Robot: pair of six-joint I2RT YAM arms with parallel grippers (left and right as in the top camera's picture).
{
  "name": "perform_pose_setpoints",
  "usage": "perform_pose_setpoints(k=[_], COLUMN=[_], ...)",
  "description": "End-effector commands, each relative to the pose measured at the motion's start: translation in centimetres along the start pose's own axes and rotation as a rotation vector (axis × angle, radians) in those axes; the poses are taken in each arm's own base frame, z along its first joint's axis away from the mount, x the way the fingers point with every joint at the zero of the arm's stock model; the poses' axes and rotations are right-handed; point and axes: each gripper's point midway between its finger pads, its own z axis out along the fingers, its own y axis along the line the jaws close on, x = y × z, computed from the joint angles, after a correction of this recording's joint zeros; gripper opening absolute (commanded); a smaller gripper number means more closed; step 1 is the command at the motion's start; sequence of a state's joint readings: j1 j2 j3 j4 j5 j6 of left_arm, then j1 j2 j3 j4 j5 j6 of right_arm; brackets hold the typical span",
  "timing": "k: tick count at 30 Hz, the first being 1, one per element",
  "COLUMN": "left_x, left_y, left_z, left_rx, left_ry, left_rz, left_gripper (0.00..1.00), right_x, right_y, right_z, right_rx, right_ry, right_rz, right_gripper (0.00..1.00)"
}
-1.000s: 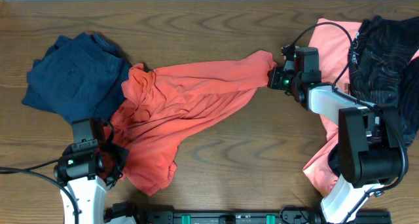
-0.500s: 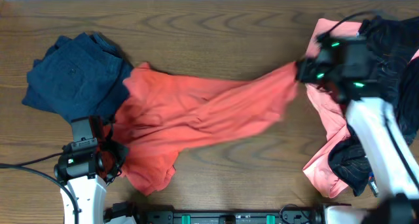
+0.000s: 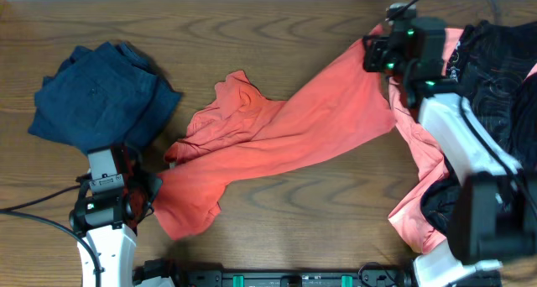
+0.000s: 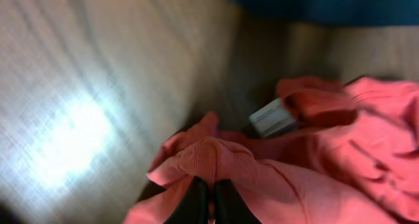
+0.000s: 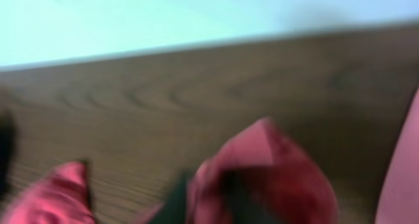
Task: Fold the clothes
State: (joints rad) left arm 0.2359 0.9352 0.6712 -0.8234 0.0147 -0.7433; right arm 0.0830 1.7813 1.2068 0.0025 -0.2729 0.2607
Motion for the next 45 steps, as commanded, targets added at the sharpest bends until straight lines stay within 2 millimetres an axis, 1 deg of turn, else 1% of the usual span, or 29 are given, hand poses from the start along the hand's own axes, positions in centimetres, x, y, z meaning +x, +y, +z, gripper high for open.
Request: perform_pose_setpoints(k=[1, 2, 3, 4, 6, 10, 12, 13, 14, 15, 16, 17, 19, 22, 26, 29, 32, 33, 34, 35, 36, 38, 39, 41, 43, 44, 45], left_x=[-1.4, -1.5, -1.6, -1.6, -1.5, -1.4, -1.4, -1.4, -1.3, -1.3, -1.3, -1.3, -1.2, -1.1, -1.0, -1.0, -0.9, -0.9, -0.8, -0.8, -0.8, -0.8, -0.8, -0.8, -0.8, -0.7, -0.7], left_y=[-0.6, -0.8, -0.8, -0.8, -0.7, -0.7, -0.6, -0.6, -0.6, -0.6, -0.5, -0.5, -0.5, -0.6, -0.8, -0.8, -0.7, -0.7, -0.7, -0.7, -0.6, -0.6, -0.6, -0.6, -0.6, -0.6, -0.6], left_z=[-0.5, -0.5, -0.5, -0.4, -0.3, -0.1, 0.0, 0.1, 0.1, 0.2, 0.3, 0.3, 0.3, 0.4, 0.4, 0.5, 0.7, 0.7, 0.8, 0.8, 0.9, 1.0, 1.0, 1.0, 1.0, 1.0, 1.0], left_rx=[0.018, 0.023, 0.025, 0.024, 0.018, 0.009, 0.005, 0.003, 0.0, -0.002, -0.004, -0.006, -0.008, -0.001, 0.01, 0.006, -0.002, -0.005, -0.007, -0.01, -0.012, -0.014, -0.015, -0.017, -0.017, -0.017, -0.017], left_ry=[-0.054, -0.059, -0.061, -0.06, -0.054, -0.045, -0.041, -0.039, -0.036, -0.034, -0.032, -0.03, -0.028, -0.022, -0.014, -0.01, -0.002, 0.0, 0.003, 0.005, 0.007, 0.009, 0.01, 0.012, 0.012, 0.012, 0.012], left_rz=[0.004, 0.004, 0.004, 0.004, 0.005, 0.005, 0.005, 0.006, 0.006, 0.006, 0.006, 0.007, 0.007, 0.006, 0.006, 0.007, 0.008, 0.008, 0.008, 0.008, 0.011, 0.012, 0.012, 0.012, 0.012, 0.012, 0.016], left_gripper=[0.06, 0.06, 0.06, 0.06, 0.06, 0.06, 0.06, 0.06, 0.06, 0.06, 0.06, 0.06, 0.06, 0.06, 0.06, 0.06, 0.06, 0.06, 0.06, 0.06, 0.06, 0.06, 0.06, 0.06, 0.06, 0.06, 0.06], right_x=[0.3, 1.4, 2.3, 3.0, 4.7, 8.2, 9.2, 9.5, 9.5, 9.5, 9.4, 9.1, 8.8, 9.5, 12.0, 14.0, 15.5, 16.0, 16.4, 16.6, 16.8, 16.9, 17.0, 17.4, 17.9, 17.9, 17.5], right_y=[-0.8, -1.3, -1.6, -1.9, -2.6, -4.8, -6.0, -6.7, -7.2, -8.1, -8.8, -9.7, -10.5, -11.1, -12.9, -14.5, -16.6, -17.9, -19.6, -21.7, -24.1, -27.0, -28.7, -30.7, -32.8, -33.2, -33.6], right_z=[2.1, 2.4, 2.3, 2.2, 1.1, -2.5, -3.9, -4.3, -4.5, -4.6, -4.6, -4.4, -3.8, -2.6, -1.2, -0.4, -0.6, -1.2, -2.2, -3.6, -5.5, -8.2, -9.9, -12.3, -14.9, -15.5, -15.9], right_rx=[0.015, 0.03, 0.043, 0.052, 0.086, 0.212, 0.269, 0.292, 0.296, 0.318, 0.337, 0.35, 0.323, 0.253, 0.253, 0.274, 0.326, 0.377, 0.463, 0.574, 0.706, 0.851, 0.914, 0.969, 1.014, 1.007, 0.959], right_ry=[0.034, 0.084, 0.124, 0.154, 0.237, 0.412, 0.465, 0.482, 0.485, 0.484, 0.472, 0.452, 0.431, 0.442, 0.499, 0.539, 0.574, 0.589, 0.6, 0.601, 0.595, 0.582, 0.577, 0.574, 0.555, 0.546, 0.526], right_rz=[0.04, 0.034, 0.026, 0.015, 0.017, 0.074, 0.091, 0.088, 0.084, 0.091, 0.119, 0.151, 0.178, 0.177, 0.168, 0.197, 0.226, 0.235, 0.253, 0.285, 0.325, 0.387, 0.433, 0.51, 0.634, 0.675, 0.729], right_gripper=[0.65, 0.8, 0.99, 0.99, 0.99, 0.99, 0.99, 0.89, 0.61, 0.3, 0.01, 0.01, 0.01, 0.01, 0.01, 0.01, 0.01, 0.01, 0.01, 0.01, 0.01, 0.01, 0.01, 0.01, 0.06, 0.08, 0.09])
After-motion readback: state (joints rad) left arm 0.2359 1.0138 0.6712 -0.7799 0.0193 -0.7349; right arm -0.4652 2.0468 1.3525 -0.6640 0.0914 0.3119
